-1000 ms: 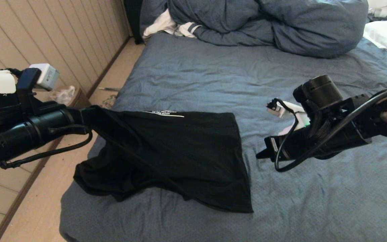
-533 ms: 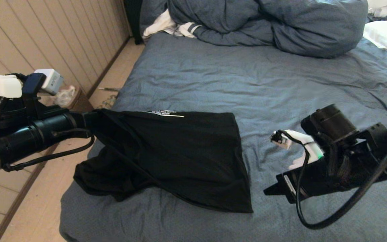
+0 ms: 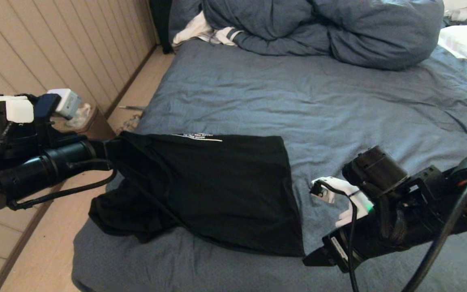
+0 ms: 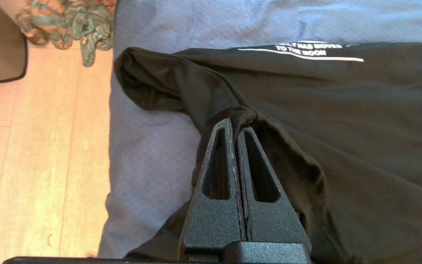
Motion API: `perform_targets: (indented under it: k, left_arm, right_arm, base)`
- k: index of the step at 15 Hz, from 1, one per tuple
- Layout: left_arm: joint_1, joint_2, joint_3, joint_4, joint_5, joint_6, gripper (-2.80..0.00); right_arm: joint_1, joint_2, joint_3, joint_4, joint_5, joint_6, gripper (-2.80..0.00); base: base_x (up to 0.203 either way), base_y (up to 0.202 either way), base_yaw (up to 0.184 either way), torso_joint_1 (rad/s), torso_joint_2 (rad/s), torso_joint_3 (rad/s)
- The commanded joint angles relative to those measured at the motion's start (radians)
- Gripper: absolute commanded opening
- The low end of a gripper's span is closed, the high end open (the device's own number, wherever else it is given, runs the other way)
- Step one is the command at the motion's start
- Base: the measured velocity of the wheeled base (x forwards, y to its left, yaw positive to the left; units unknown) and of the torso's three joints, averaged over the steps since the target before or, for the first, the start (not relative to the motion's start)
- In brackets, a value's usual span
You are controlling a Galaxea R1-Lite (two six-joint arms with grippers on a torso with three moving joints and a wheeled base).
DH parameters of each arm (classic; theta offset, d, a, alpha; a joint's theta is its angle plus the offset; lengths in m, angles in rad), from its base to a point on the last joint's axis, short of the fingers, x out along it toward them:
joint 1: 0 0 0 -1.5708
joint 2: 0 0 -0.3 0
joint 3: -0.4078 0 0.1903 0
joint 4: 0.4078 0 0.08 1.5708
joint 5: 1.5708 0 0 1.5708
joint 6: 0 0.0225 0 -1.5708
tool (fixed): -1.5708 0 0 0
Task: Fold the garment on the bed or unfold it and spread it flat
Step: Unford the black T-shirt
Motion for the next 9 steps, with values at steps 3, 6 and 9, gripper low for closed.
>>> perform_targets:
  k: [3,6,9]
  left_arm:
    - [0.000,0.008,-0.002,-0.003,0.000,-0.001,-2.80]
    - [0.000,0.016,-0.001,-0.004,-0.002,-0.001,-2.80]
    - [0.000,0.021,-0.009,-0.003,-0.018,0.001,-2.80]
  right_arm:
    - [0.011,0.124,-0.045,0.000,0.001,0.002,0.00]
    - [0.013,0.185,-0.076,-0.036,0.003,0.006,0.00]
    - [0.020,0.210,-0.114,-0.052,0.002,0.015,0.00]
  base:
    - [0.000,0.000,0.000,0.000,0.00,0.000]
    - [0.000,0.000,0.000,0.000,0.00,0.000]
    - [0.000,0.000,0.000,0.000,0.00,0.000]
